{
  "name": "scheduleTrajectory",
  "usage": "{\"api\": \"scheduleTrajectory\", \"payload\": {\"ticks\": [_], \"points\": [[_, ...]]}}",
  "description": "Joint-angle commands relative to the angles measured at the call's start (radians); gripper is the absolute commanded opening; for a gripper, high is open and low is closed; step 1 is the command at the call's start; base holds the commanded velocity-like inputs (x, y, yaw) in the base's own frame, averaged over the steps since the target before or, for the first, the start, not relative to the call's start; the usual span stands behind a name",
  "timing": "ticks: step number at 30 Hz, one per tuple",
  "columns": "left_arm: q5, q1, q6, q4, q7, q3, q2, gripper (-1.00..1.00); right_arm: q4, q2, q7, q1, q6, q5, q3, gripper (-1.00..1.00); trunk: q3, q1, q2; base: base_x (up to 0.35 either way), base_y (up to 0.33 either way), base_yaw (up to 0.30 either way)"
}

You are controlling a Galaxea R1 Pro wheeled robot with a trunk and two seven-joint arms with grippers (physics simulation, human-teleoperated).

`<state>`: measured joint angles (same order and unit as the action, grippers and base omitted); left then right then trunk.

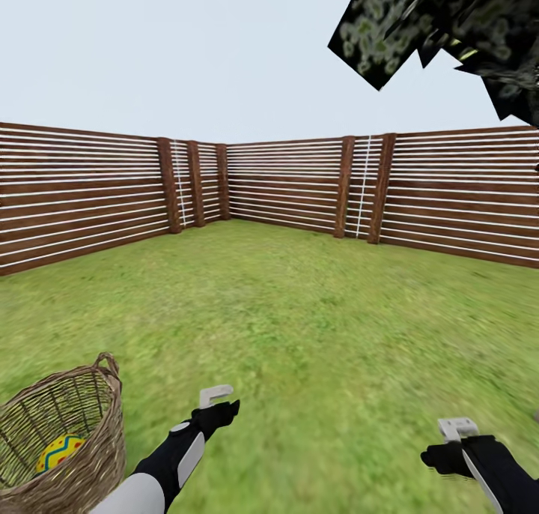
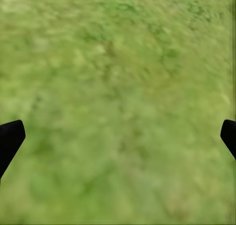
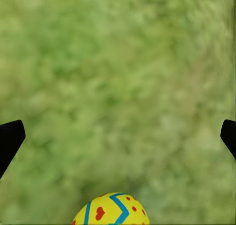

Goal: Take the three Easter eggs out of the wicker basket on the lawn in the garden, then place them on the lawn next to a single tree (choose any tree) so that all three eggs are next to the same tree and none are left in the basket.

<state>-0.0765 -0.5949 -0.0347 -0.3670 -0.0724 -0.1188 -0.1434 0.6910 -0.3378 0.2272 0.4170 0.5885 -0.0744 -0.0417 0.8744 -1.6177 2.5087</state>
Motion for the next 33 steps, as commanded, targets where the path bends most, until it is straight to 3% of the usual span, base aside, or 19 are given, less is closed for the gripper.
{"api": "scheduleTrajectory", "payload": {"ticks": [1,3,11,33], "points": [[-0.008,0.0,-0.004,-0.001,-0.007,-0.007,-0.001,1.0,0.001,0.0,0.008,0.0,-0.015,-0.006,-0.004,1.0,-0.003,0.001,0.0,0.0,0.0,0.0],[-0.008,0.0,0.002,-0.001,-0.01,-0.007,0.0,1.0,-0.001,0.0,0.009,0.0,-0.05,-0.006,-0.004,1.0,-0.003,0.001,0.0,0.0,0.0,0.0],[-0.009,0.0,0.006,-0.001,-0.011,-0.007,0.001,1.0,-0.008,0.0,0.009,0.0,-0.05,-0.01,-0.002,1.0,-0.003,0.001,0.0,0.0,0.0,0.0],[-0.009,0.0,0.001,-0.001,-0.003,-0.007,0.001,1.0,-0.008,0.0,0.008,0.0,-0.047,-0.015,0.002,1.0,-0.088,0.011,-0.005,0.0,0.0,0.0]]}}
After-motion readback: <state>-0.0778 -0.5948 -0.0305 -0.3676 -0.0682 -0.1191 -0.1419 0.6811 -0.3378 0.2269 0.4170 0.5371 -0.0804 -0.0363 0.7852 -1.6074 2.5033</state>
